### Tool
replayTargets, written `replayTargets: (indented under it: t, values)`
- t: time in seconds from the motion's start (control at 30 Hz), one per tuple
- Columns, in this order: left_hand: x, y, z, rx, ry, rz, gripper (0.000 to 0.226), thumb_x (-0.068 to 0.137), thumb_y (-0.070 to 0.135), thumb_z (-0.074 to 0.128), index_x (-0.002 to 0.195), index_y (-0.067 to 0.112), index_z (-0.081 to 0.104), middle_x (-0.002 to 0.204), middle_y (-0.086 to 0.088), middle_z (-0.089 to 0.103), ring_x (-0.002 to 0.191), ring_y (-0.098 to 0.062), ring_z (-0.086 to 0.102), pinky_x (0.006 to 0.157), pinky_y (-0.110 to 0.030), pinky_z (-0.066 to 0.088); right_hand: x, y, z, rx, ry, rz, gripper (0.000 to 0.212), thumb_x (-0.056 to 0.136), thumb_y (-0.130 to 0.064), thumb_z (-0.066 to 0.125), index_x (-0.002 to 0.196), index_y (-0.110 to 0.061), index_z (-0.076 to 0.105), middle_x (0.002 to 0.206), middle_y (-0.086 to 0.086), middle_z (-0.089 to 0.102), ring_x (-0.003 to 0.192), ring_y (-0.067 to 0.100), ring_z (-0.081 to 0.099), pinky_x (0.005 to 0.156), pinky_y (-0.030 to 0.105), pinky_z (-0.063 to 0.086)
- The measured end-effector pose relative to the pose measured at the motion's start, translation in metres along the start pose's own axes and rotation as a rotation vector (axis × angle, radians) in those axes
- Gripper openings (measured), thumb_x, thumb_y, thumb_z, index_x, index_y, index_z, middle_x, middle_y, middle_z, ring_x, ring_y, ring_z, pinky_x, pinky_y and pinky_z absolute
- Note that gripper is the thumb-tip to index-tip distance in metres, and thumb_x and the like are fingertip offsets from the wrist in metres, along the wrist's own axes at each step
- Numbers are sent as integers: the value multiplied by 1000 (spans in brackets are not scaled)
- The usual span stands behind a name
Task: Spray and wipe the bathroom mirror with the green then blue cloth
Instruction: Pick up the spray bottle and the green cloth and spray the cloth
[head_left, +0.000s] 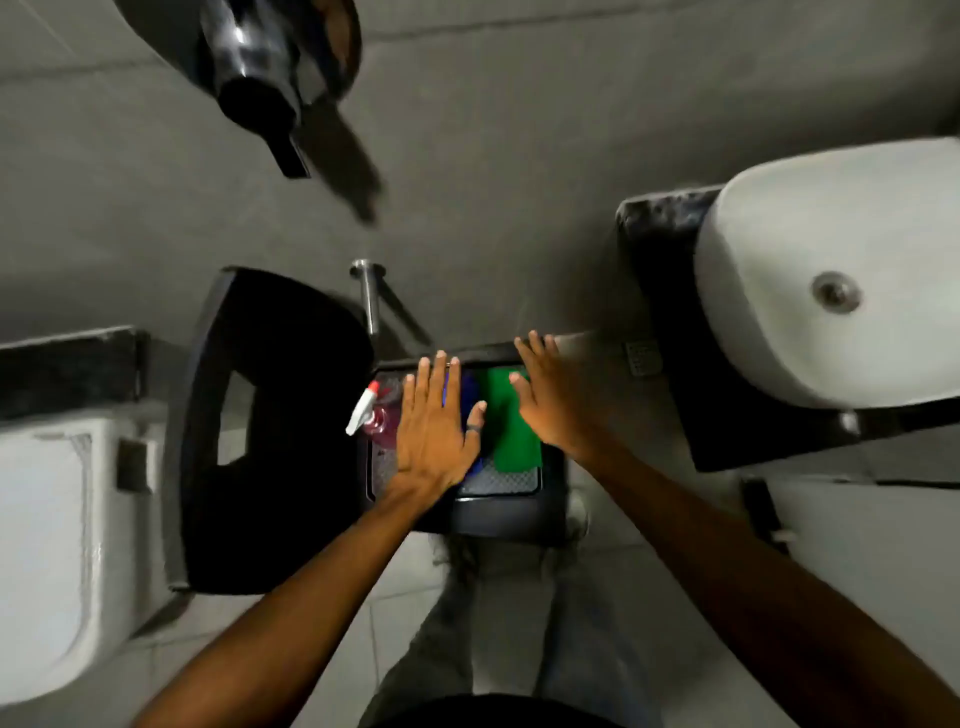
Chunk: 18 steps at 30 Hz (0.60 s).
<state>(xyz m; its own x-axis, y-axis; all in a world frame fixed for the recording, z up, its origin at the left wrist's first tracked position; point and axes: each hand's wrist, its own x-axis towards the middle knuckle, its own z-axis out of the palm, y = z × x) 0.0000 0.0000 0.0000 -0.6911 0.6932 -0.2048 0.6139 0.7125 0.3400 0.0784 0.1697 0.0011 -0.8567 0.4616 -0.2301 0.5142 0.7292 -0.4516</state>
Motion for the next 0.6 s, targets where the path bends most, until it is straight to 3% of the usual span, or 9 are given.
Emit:
replayTargets:
  t: [0.13,0.23,0.3,0.33,0.4,0.47,0.53,0.6]
  values:
    - [10,-29,67,-4,-130,-106,75,103,47,32,164,7,13,174,-16,7,162,-34,1,133,-47,1,20,27,86,80,-273,177,63,102,-27,43,157,-7,19,168,13,10,156,26,4,127,37,8]
    - [8,-50,111,-39,-148,-107,73,104,43,30,164,6,12,174,-15,6,162,-33,0,133,-45,2,36,44,153,3,-323,217,74,98,-32,49,158,-5,13,168,16,3,156,29,1,127,40,8]
    - [-1,-64,129,-68,-112,-124,68,103,37,37,161,4,24,171,-19,20,160,-36,14,132,-45,15,42,49,189,-97,-323,270,86,94,-39,54,158,-5,8,167,19,-2,155,33,-1,126,46,10]
    - [-7,-69,134,-97,-75,-157,62,102,32,44,156,2,36,164,-22,34,154,-39,30,127,-46,26,43,49,202,-142,-329,308,94,91,-41,59,158,-5,4,166,21,-5,155,36,-1,126,48,10]
    - [-19,-81,141,-163,69,-252,42,97,23,58,130,-2,59,131,-26,60,121,-44,58,104,-46,41,44,49,224,-211,-343,371,111,81,-38,70,157,-2,-3,165,24,-8,154,40,-2,126,50,7]
    - [-25,-95,145,-221,243,-441,29,91,20,69,103,-6,63,102,-28,62,97,-46,62,91,-45,40,46,49,235,-290,-329,383,119,75,-34,75,156,1,-6,164,27,-7,153,44,-1,124,52,6]
    - [-23,-113,142,-315,364,-635,42,86,29,77,96,-7,58,98,-29,58,95,-45,62,94,-46,42,50,51,240,-309,-297,389,109,81,-25,70,155,4,-3,164,29,-3,152,47,4,123,54,9]
    - [-12,-129,138,-570,381,-718,66,80,39,79,114,-10,52,117,-31,57,112,-44,61,107,-51,45,55,53,239,-327,-282,369,88,91,-17,59,155,7,2,164,29,2,151,46,10,124,54,16]
